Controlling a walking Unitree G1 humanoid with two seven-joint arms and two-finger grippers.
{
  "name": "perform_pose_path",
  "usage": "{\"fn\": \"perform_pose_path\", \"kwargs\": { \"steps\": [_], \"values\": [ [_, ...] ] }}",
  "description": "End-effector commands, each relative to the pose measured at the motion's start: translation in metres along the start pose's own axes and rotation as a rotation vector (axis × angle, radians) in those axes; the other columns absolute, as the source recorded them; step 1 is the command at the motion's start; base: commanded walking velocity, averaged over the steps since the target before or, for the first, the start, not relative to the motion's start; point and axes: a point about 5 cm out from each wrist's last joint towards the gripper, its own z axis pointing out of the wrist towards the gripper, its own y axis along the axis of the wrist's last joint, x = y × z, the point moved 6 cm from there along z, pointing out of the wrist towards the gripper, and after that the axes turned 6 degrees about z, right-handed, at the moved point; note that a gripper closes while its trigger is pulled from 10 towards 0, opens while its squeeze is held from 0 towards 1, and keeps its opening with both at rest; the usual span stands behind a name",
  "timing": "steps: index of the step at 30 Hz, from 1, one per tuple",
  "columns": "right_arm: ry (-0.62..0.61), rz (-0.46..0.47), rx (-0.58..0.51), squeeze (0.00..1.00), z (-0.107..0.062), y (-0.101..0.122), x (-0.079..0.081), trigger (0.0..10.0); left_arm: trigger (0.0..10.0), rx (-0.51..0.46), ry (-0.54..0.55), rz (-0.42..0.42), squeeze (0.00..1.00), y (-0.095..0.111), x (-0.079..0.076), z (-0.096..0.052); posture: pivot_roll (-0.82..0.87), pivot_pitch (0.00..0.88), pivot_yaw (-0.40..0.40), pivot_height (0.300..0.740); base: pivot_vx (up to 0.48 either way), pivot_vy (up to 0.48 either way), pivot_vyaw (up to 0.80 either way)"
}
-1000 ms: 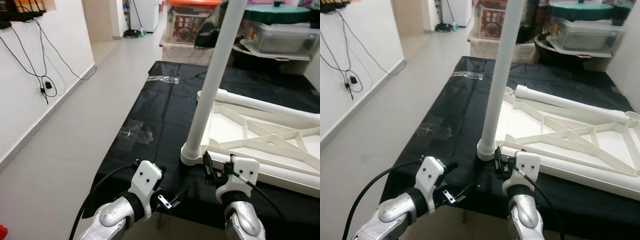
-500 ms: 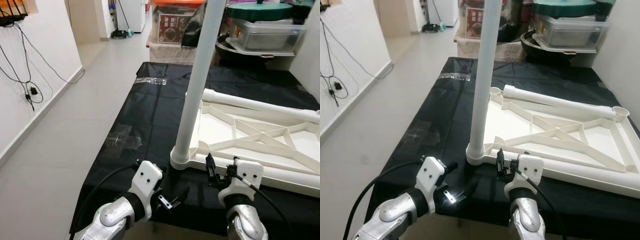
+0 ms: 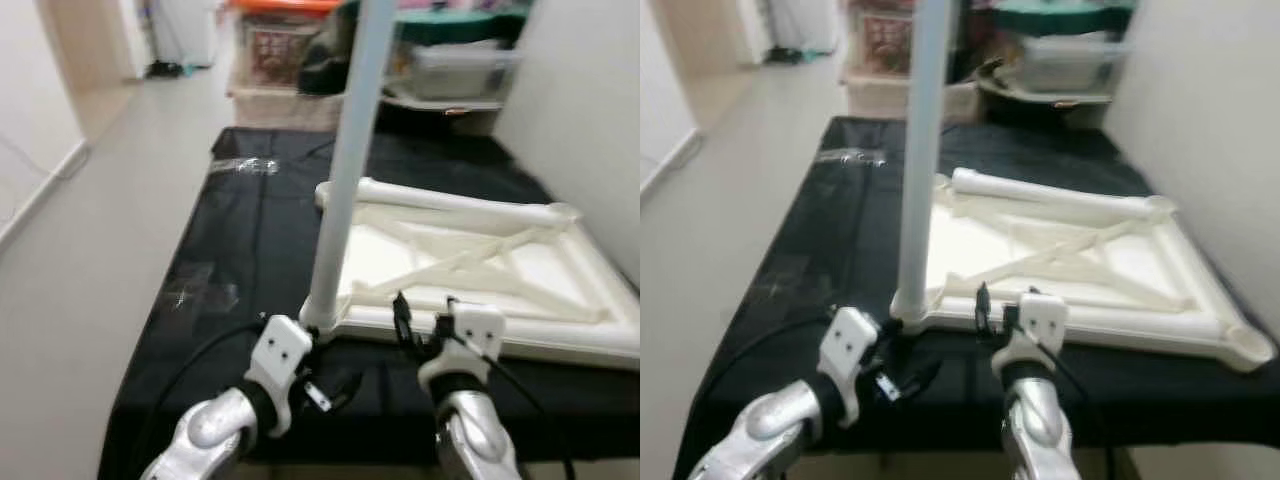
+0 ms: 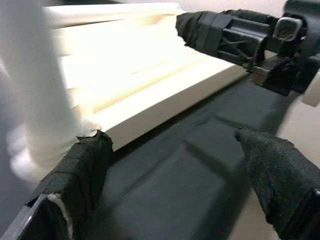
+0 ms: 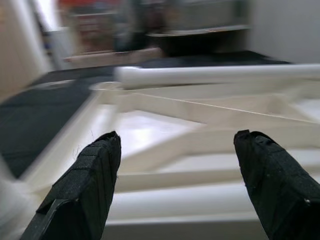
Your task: Building children table
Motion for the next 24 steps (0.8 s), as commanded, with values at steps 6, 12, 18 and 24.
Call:
{"fn": "perform_pose_path", "kwargs": {
  "steps": [6,12,18,24],
  "values": [
    [0.097,0.033,0.056,0.0,0.008,-0.006,0.003,10.0,10.0,0.006,-0.007,-0.011,0.0,-0.002,-0.002,0.0,0.12,0.0,-0.039,0.74,0.0,0.0,0.0],
    [0.199,-0.037,0.057,0.0,0.023,-0.001,-0.003,10.0,10.0,0.005,-0.008,-0.01,0.0,-0.001,-0.003,-0.001,0.12,0.0,-0.043,0.74,0.0,0.0,0.14],
    [0.242,-0.067,0.064,0.0,0.038,0.005,-0.005,10.0,10.0,0.005,-0.007,-0.007,0.0,0.0,-0.004,-0.002,0.13,0.0,-0.048,0.74,0.0,0.0,0.57],
    [0.345,-0.135,0.148,0.0,0.043,0.001,-0.01,10.0,10.0,0.007,-0.006,-0.008,0.0,0.0,-0.005,-0.003,0.13,0.0,-0.049,0.74,0.0,0.0,0.09]
  ]
}}
